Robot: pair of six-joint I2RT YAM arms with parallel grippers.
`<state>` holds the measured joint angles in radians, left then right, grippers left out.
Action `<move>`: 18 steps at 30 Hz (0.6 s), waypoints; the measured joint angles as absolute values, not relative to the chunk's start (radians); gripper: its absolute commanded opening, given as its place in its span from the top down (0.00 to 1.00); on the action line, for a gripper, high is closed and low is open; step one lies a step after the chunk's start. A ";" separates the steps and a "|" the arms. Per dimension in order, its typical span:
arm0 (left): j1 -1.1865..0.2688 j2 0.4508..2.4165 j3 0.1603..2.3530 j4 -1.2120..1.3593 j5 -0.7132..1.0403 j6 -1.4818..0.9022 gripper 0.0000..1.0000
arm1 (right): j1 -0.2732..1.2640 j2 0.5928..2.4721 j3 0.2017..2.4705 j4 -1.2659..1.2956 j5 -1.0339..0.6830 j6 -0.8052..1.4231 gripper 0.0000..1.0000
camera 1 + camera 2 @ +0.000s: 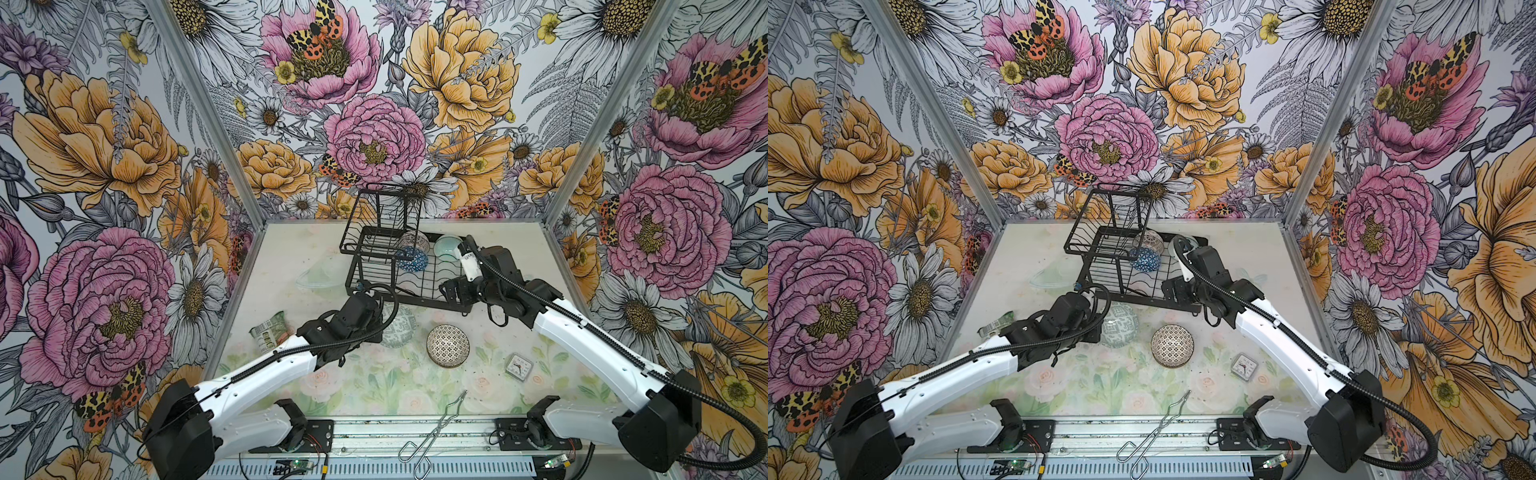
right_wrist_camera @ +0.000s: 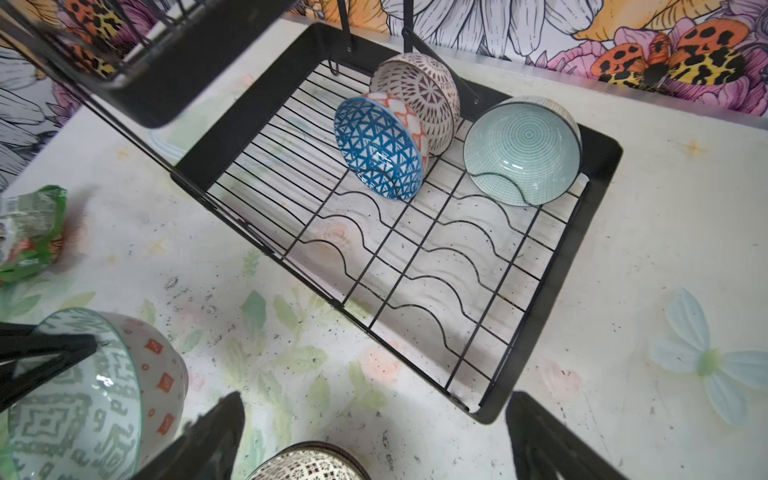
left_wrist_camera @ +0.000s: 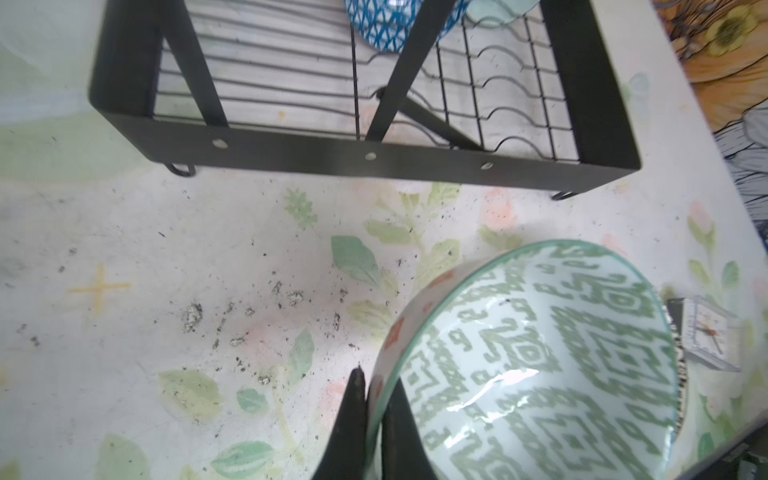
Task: Load the bowls into the dish rack
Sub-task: 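Grasp the green geometric-patterned bowl rim with left gripper and lift it, then hold the lifted bowl with left gripper while right gripper grasps its rim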
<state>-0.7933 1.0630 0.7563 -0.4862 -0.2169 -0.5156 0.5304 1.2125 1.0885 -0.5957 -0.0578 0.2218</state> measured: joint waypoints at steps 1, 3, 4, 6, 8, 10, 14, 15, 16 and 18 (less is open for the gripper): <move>-0.793 1.044 0.764 -0.486 -0.228 -0.505 1.00 | 0.530 1.193 1.088 -0.593 -0.074 0.226 0.01; -0.793 1.022 0.787 -0.482 -0.250 -0.478 1.00 | 0.530 1.140 1.084 -0.587 -0.110 0.241 0.00; -0.793 1.021 0.799 -0.478 -0.257 -0.467 1.00 | 0.530 1.118 1.082 -0.587 -0.122 0.248 0.01; -0.794 1.026 0.818 -0.459 -0.268 -0.446 1.00 | 0.531 1.061 1.076 -0.580 -0.149 0.271 0.00; -0.803 1.033 0.824 -0.424 -0.283 -0.432 1.00 | 0.533 1.022 1.072 -0.571 -0.159 0.288 0.01; -0.814 1.048 0.825 -0.389 -0.292 -0.419 1.00 | 0.544 0.999 1.070 -0.560 -0.159 0.303 0.00; -0.838 1.104 0.839 -0.338 -0.307 -0.414 1.00 | 0.583 0.996 1.069 -0.535 -0.143 0.338 0.01; -0.846 1.118 0.844 -0.329 -0.314 -0.414 1.00 | 0.597 1.000 1.069 -0.530 -0.134 0.345 0.01; -0.852 1.127 0.850 -0.324 -0.320 -0.411 1.00 | 0.611 1.004 1.068 -0.525 -0.126 0.352 0.01; -0.867 1.142 0.861 -0.310 -0.334 -0.411 1.00 | 0.643 1.018 1.065 -0.511 -0.101 0.360 0.01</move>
<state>-0.8669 1.1416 0.8612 -0.3099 -0.3336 -0.4107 0.6430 1.0180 1.0649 -0.5110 -0.1005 0.3595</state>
